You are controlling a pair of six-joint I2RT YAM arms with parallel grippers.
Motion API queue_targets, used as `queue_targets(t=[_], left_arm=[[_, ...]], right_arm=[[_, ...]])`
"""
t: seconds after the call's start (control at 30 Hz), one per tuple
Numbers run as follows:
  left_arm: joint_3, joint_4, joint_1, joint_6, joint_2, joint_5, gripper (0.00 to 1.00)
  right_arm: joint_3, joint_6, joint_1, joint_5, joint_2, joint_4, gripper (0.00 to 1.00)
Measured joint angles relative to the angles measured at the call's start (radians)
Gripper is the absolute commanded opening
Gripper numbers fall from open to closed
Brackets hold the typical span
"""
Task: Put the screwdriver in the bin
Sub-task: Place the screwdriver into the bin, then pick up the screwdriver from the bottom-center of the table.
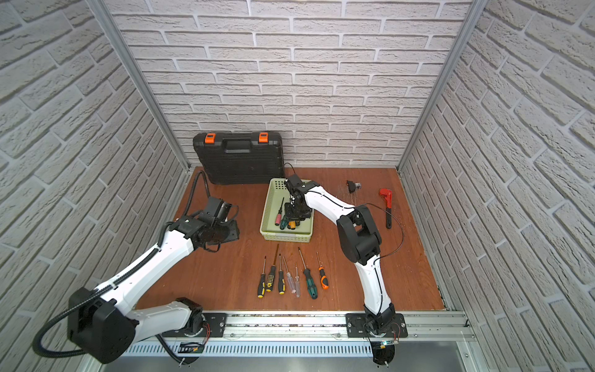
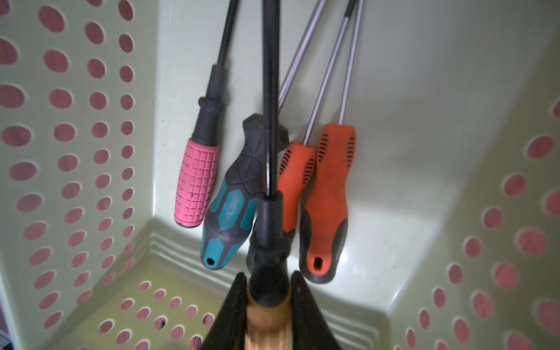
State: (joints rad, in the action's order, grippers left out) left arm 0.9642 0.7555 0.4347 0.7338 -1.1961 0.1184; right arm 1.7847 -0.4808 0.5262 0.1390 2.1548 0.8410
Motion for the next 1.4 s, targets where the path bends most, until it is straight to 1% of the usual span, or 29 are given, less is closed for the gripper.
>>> queue_targets(t=[0.23,0.47,0.57,0.7,0.87,1.0,1.1,1.2,1.27,1.4], left_arm=[[0.017,0.0,-0.003,0.001,-0.003,-0.005,0.51],[0.017,-0.009,-0.003,0.007,-0.017,-0.045,0.51],[0.017,-0.008,-0.002,0.016,-0.037,-0.071,0.51],[0.02,0.005,0.008,0.024,-0.051,-0.098,0.51],[0.104,0.078,0.035,0.009,-0.076,-0.114,0.5],[0.123,0.109,0.079,0.002,-0.066,-0.124,0.49],[0.105,0.135,0.118,0.004,-0.053,-0.132,0.45],[0.082,0.166,0.159,0.011,-0.049,-0.146,0.45],[0.068,0.181,0.199,0.019,-0.049,-0.148,0.45],[0.001,0.172,0.328,0.058,-0.029,-0.142,0.44]], right_arm=[[0.023,0.013,0.0,0.0,0.0,0.007,0.32],[0.014,0.04,0.0,-0.015,-0.018,0.01,0.32],[0.004,0.053,0.001,-0.024,-0.065,0.017,0.32],[-0.032,0.07,0.008,-0.033,-0.194,0.005,0.32],[-0.109,0.074,0.035,-0.032,-0.366,-0.04,0.32],[-0.171,0.074,0.053,-0.028,-0.435,-0.063,0.32],[-0.231,0.074,0.061,-0.029,-0.464,-0.084,0.32],[-0.304,0.067,0.061,-0.033,-0.499,-0.114,0.32],[-0.359,0.058,0.061,-0.035,-0.531,-0.142,0.32],[-0.433,0.039,0.061,-0.038,-0.584,-0.188,0.32]])
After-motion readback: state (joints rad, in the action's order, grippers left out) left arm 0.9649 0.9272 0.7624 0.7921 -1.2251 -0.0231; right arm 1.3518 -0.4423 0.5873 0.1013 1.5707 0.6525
